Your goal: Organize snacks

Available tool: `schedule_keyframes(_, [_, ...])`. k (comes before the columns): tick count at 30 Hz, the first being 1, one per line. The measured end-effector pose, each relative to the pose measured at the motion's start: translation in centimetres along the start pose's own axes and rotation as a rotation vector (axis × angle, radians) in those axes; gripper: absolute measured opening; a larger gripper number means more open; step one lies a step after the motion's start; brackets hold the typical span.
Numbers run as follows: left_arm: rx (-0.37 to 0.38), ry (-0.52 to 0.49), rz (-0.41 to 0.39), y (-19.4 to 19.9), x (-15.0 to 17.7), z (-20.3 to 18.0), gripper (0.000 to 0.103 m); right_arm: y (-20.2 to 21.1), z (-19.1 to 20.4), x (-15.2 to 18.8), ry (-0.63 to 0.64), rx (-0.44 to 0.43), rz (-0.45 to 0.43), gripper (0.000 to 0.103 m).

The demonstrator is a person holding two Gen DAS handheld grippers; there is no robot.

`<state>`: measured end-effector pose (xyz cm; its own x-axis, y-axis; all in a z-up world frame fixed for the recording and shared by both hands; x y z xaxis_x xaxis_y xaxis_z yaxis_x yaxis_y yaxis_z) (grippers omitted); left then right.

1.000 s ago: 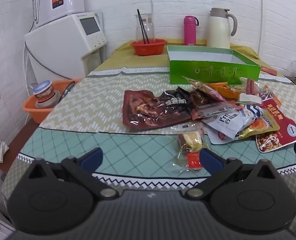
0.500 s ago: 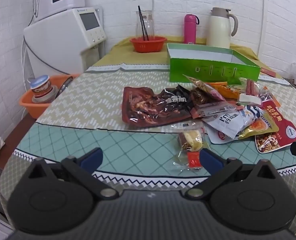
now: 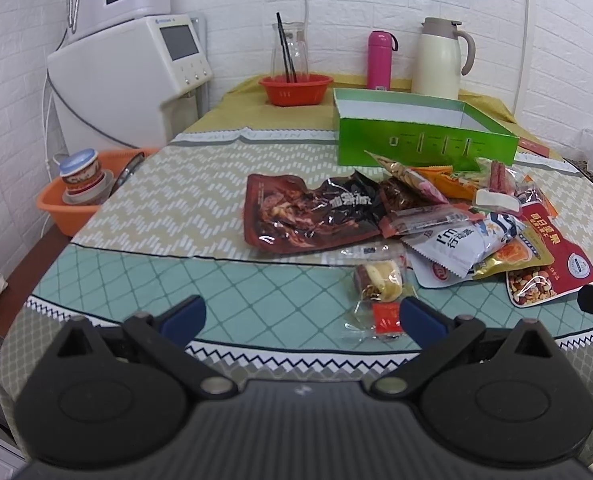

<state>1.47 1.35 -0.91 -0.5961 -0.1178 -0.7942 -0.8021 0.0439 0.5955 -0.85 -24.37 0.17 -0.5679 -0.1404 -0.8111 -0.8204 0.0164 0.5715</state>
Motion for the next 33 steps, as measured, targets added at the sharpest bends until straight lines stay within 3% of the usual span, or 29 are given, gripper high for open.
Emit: schedule_keyframes(33, [0.016, 0.01, 0.02, -0.27, 0.1, 0.02, 0.103, -0.07, 0.91, -0.13, 0.015, -0.03, -0.013, 0.103])
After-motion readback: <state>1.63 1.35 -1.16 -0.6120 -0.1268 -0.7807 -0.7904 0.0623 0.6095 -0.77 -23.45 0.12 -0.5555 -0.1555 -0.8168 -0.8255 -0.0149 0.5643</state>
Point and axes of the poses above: each gripper's, at about its wrist camera, not at the fingertips, and y roughly against the way its jaws point, z to its left, x to its underside, the point moved 1 cm from there along -y, roughly the way its jaws point, and after that the axes turned 10 degrees about y, right-handed, at the moved point
